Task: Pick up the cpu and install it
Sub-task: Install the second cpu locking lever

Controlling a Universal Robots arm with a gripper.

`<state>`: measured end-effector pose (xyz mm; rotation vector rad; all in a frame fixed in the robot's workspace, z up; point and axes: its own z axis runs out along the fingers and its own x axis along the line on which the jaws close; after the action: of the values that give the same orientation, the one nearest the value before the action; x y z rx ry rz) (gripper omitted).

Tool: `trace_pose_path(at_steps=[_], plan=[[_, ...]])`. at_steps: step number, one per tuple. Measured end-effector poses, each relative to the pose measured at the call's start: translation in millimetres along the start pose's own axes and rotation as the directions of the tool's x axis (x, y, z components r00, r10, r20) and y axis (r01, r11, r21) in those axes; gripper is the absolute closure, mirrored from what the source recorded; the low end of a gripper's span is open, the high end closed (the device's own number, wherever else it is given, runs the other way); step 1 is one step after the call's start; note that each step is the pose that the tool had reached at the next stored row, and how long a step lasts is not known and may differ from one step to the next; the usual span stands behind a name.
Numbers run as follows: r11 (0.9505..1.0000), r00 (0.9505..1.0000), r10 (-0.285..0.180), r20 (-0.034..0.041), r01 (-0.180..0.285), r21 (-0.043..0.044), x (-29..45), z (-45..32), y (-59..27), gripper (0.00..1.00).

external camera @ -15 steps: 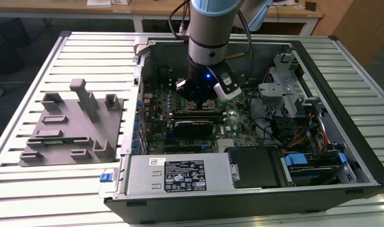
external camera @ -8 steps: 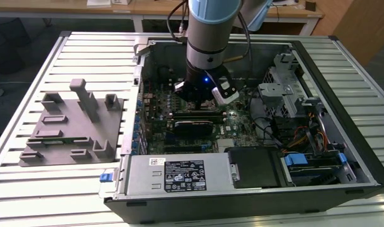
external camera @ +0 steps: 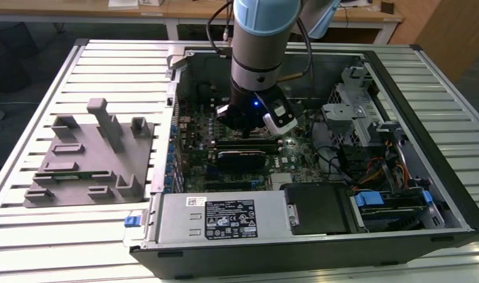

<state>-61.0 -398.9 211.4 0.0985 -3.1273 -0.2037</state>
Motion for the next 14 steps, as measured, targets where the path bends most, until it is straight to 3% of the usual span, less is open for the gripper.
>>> trace_pose_path(at_steps=[3, 5, 14], plan=[[0.9997, 1.0, 0.0, 0.0016, 0.0, -0.0236, 0.2, 0.0, -0.9, 0.89], [0.9994, 1.0, 0.0, 0.0023, 0.0, -0.0345, 0.5, 0.2, -1.2, 0.89], [0.9992, 1.0, 0.0, 0.0026, 0.0, -0.0403, 4.0, 1.6, -8.2, 0.89]])
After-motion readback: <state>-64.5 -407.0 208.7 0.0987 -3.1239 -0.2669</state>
